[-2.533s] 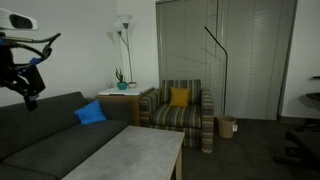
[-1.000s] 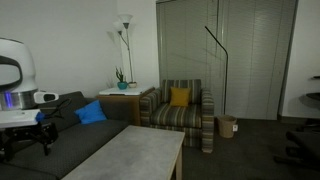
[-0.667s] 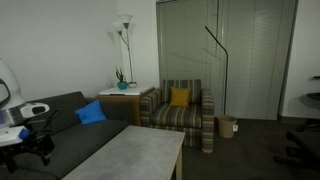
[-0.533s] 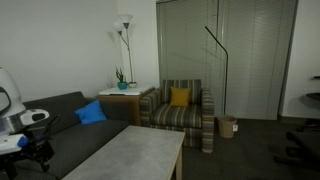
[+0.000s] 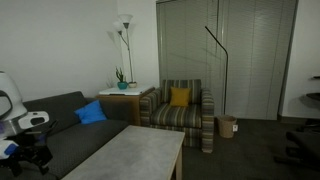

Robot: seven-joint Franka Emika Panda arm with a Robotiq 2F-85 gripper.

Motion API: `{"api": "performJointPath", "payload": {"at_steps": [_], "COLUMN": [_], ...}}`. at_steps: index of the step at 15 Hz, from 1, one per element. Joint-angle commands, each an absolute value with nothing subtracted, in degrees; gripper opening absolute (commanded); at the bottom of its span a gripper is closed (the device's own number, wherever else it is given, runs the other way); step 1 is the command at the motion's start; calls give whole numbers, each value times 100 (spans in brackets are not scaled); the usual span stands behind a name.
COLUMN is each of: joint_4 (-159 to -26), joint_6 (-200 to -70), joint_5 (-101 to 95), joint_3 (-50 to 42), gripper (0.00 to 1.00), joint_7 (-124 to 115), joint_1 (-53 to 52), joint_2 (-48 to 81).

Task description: Put the blue mug on top of the white plate

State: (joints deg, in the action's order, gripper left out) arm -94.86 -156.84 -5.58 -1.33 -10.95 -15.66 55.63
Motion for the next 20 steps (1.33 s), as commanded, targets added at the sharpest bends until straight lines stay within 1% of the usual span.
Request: {"api": "performJointPath", "payload": {"at_steps": [1, 5, 8, 11, 12, 15, 20], "joint_4": [-9050, -8508, -7968, -7547, -7916, -7647, -7660], "joint_6": [-15812, -15925, -15840, -15789, -15794, -15793, -15763], "joint_5": [-305, -26, 148, 96, 152, 158, 71], "joint_3": [-629, -949, -714, -437, -682, -594, -586], "gripper": [100, 100, 100, 100, 100, 100, 100], "joint_7": [-2267, -3287, -3272, -2731, -3069, -2882, -2705], "joint_1": [-2077, -2425, -2256, -2036, -2298, -2204, -2228], "joint_2": [6027, 6693, 7191, 7548, 7296, 7522, 7520]}}
